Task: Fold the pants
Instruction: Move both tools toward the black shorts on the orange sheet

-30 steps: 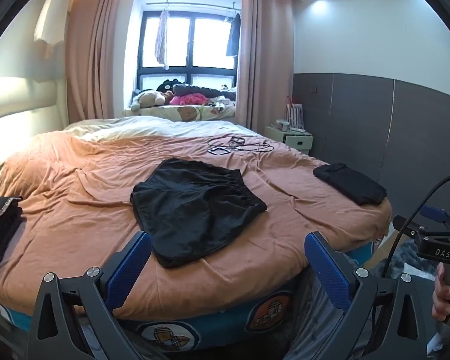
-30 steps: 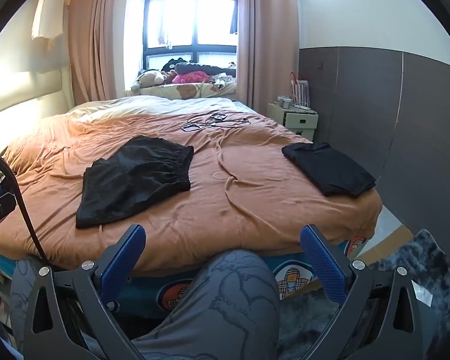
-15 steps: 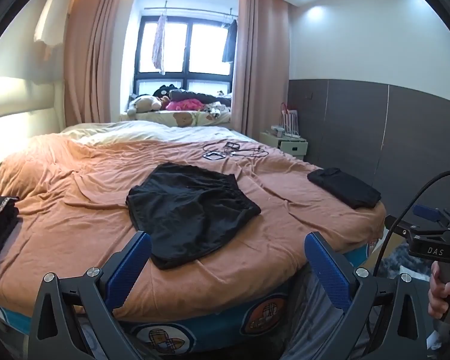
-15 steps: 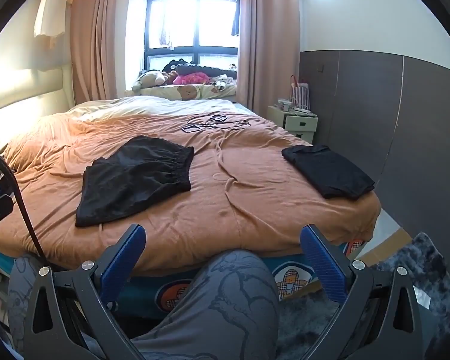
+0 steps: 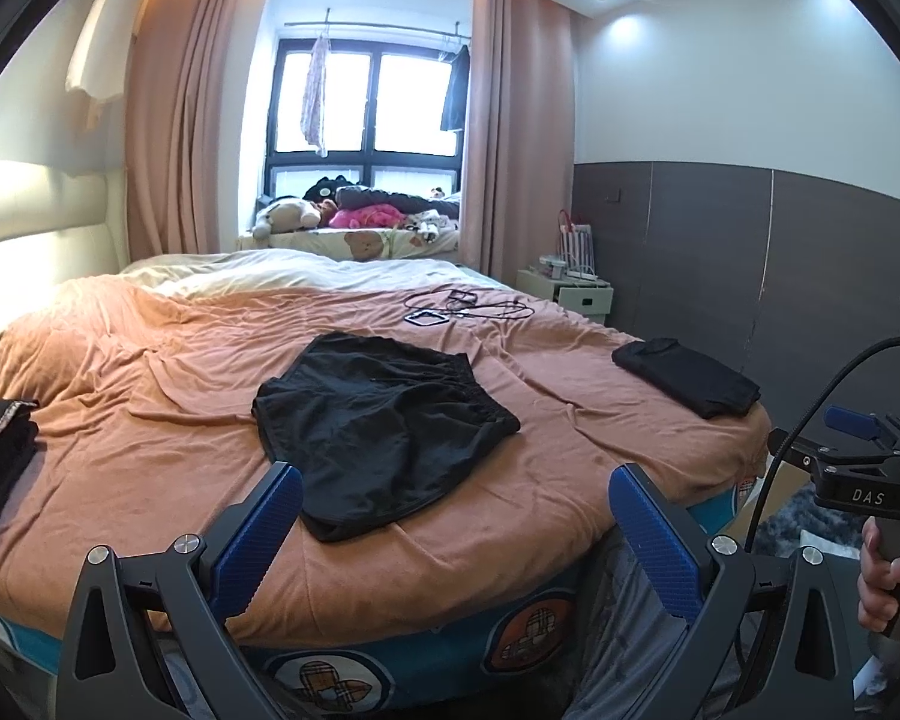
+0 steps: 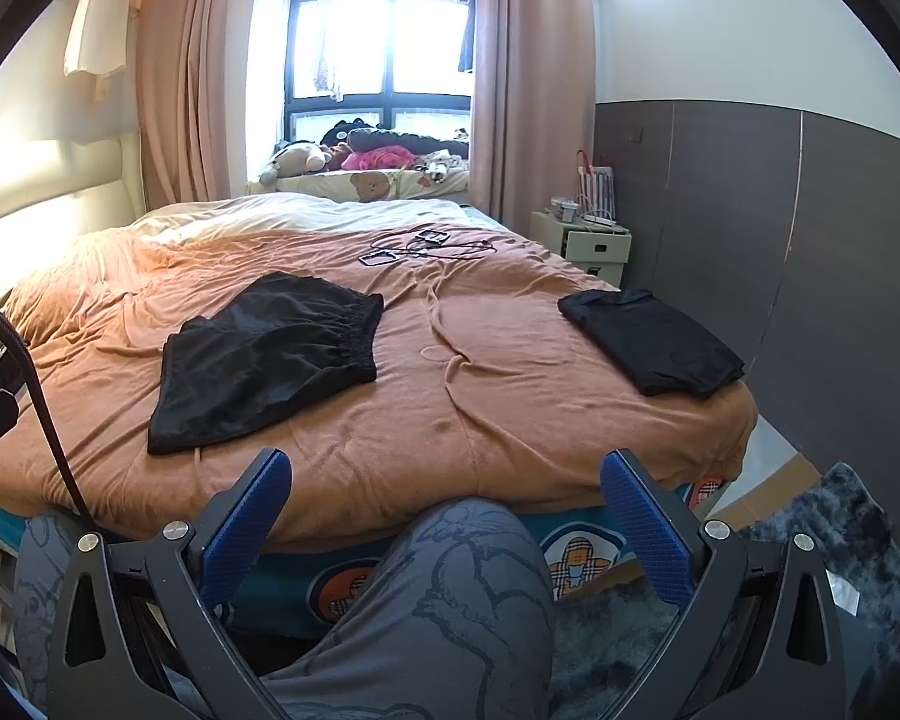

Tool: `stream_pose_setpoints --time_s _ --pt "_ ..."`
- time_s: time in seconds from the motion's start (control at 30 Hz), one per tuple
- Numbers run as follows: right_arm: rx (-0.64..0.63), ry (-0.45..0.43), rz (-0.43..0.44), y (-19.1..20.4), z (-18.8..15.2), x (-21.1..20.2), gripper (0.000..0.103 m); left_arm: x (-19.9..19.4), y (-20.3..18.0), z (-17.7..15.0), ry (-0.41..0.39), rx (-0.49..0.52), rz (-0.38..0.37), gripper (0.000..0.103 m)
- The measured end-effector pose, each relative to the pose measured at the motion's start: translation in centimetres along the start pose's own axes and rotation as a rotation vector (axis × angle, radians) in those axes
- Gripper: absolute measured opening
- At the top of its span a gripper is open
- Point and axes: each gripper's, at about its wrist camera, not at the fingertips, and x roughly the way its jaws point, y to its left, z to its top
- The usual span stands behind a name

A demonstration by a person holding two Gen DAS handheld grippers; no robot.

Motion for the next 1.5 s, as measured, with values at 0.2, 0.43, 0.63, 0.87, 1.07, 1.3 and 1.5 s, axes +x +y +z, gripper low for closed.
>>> stream_pose_setpoints --time_s 0.2,0.43,0.63,0.87,1.07,1.3,1.5 --pt "0.004 -0.004 0.0 0.0 0.0 -0.2 0.103 -0.1 0.1 -0.1 0.001 -0.011 0.006 0.102" --pt "0.005 -0.003 -0.001 0.0 -0.1 -0.2 0.103 -0.2 0.4 -0.1 0.003 -0.026 0.008 0.102" --pt "0.01 0.001 0.002 0.1 0.1 0.0 0.103 -0.4 0.8 0.0 0.004 -0.033 0.01 0.102" --pt "0.008 0.0 0.006 0.1 0.0 -0.3 0.103 -0.2 1.2 0.1 0.011 -0.048 0.012 0.102" --pt "0.027 0.007 0.015 -0.4 -0.1 -0.4 0.103 -0.2 1.3 0.1 0.011 -0.049 0.014 0.102" --pt "0.021 -0.005 0.018 -0.2 -0.1 -1.0 0.103 -0.9 1.2 -0.2 0.004 -0.058 0.014 0.102" --pt "0.021 -0.011 0.036 -0.4 -0.1 -1.6 0.103 -1.2 1.2 -0.2 0.008 -0.059 0.02 0.102"
